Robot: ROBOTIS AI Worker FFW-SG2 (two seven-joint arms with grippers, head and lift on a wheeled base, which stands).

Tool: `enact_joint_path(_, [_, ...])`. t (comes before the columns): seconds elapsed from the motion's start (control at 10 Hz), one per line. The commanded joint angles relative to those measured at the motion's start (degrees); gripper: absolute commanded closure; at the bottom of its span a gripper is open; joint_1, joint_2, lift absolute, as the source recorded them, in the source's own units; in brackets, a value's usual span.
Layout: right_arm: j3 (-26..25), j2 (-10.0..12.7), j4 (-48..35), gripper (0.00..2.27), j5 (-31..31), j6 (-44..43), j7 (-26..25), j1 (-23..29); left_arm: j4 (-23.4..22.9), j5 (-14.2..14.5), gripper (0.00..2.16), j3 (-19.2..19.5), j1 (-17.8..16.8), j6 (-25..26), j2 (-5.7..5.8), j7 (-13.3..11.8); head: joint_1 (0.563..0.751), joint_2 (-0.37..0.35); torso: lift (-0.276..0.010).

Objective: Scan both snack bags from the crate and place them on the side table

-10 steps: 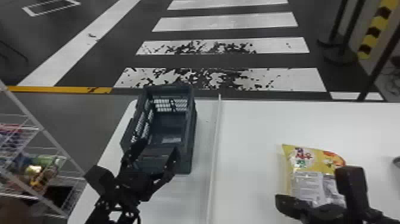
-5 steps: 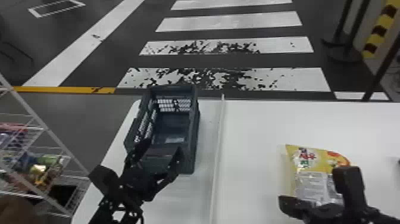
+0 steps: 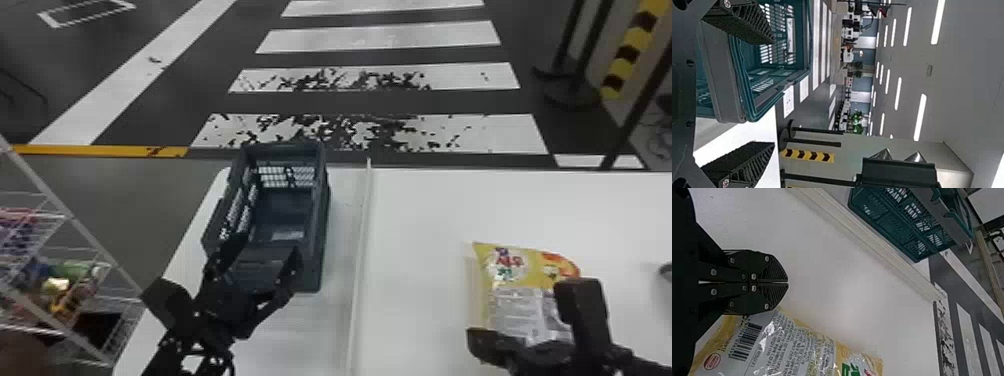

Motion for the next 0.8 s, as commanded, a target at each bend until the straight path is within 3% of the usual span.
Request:
enact_joint_path(0.0, [-0.22,-0.01,-0.02,2.25,0.12,0.02,0.0,0.14,-0.02,0.09,0.08,0.0,-0.03,0.0,0.1,0.0,0.695,0.161,-0.095])
enact_joint_path(0.4, [-0.74,-0.01,-3.71,2.25,-2.95,1.08,0.7,1.72,-0.02,0.09,0.08,0.0,-0.03,0.0,0.1,0.0,0.695,0.156,-0.095])
enact_joint_path(0.7, [-7.86,0.34,-7.31,2.25,-9.28,4.07,1.14,1.29,-0.02,0.09,0.08,0.0,0.15,0.0,0.1,-0.09,0.695,0.165,-0.095])
